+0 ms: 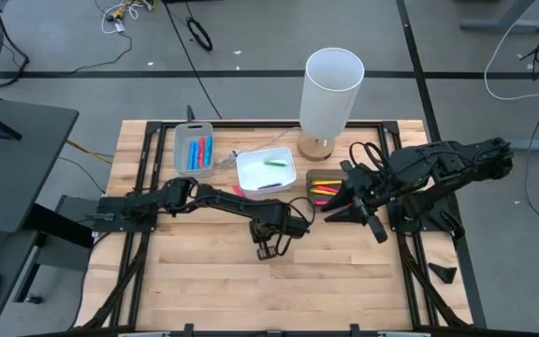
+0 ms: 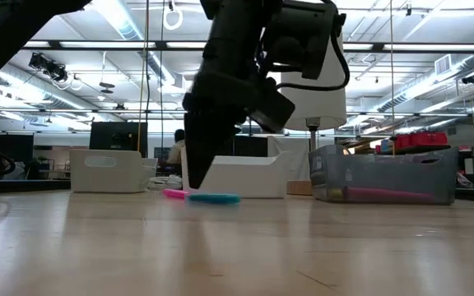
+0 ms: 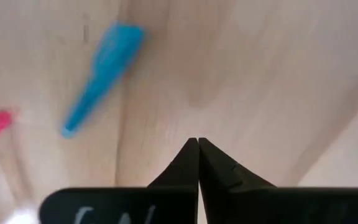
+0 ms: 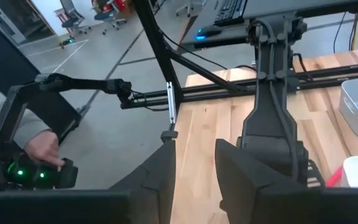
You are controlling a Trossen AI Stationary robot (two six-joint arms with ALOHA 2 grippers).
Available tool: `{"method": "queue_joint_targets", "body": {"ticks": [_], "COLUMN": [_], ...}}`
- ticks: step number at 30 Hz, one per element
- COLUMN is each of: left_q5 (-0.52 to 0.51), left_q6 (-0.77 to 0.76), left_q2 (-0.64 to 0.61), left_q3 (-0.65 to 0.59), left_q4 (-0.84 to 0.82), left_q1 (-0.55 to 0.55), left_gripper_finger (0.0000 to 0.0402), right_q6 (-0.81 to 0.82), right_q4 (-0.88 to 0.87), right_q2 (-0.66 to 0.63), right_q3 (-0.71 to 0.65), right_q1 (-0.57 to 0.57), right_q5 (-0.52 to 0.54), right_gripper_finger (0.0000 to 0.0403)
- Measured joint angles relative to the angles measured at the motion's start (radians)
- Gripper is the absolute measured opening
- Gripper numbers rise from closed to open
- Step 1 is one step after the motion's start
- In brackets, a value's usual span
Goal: Pick & Place Markers
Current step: Put the transparent blue pen into the white bin
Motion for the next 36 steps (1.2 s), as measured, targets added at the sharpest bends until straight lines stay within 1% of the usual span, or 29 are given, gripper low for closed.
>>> {"method": "queue_joint_targets", "body": {"ticks": [3, 9, 13, 16, 18, 22, 25, 27, 32, 36], "left_q5": [-0.011, -0.012, 0.061, 0.037, 0.009, -0.088, -0.158, -0.190, -0.216, -0.277], "left_q6": [0.072, 0.088, -0.016, -0.095, -0.146, -0.337, -0.531, -0.654, -0.954, -1.212], "left_q2": [0.000, -0.001, -0.011, -0.058, -0.098, -0.168, -0.215, -0.235, -0.281, -0.304], "left_q3": [0.000, 0.000, 0.000, 0.000, 0.001, 0.001, 0.001, 0.001, 0.001, 0.001], "left_q4": [-0.002, -0.007, -0.076, -0.083, -0.068, -0.049, -0.044, -0.040, -0.039, -0.038], "left_q1": [0.002, 0.005, 0.003, -0.023, -0.048, -0.096, -0.127, -0.151, -0.223, -0.292], "left_gripper_finger": [0.0002, 0.0003, 0.0004, 0.0004, 0.0005, 0.0017, 0.0033, 0.0045, 0.0083, 0.0115], "right_q6": [0.005, 0.093, 0.178, 0.151, 0.080, -0.076, -0.149, -0.216, -0.323, -0.353], "right_q4": [0.010, 0.007, -0.026, -0.092, -0.148, -0.226, -0.257, -0.276, -0.336, -0.422], "right_q2": [0.000, 0.000, 0.007, 0.011, 0.011, 0.011, 0.011, 0.011, 0.011, 0.042], "right_q3": [0.000, 0.000, 0.000, 0.000, 0.000, 0.000, 0.000, 0.000, 0.000, 0.000], "right_q1": [0.000, 0.000, 0.000, -0.003, -0.004, -0.016, -0.036, -0.053, -0.083, -0.096], "right_q5": [-0.002, -0.001, 0.002, 0.002, 0.002, 0.035, 0.098, 0.115, 0.109, 0.105], "right_gripper_finger": [0.0114, 0.0114, 0.0114, 0.0114, 0.0114, 0.0114, 0.0114, 0.0114, 0.0115, 0.0123]}}
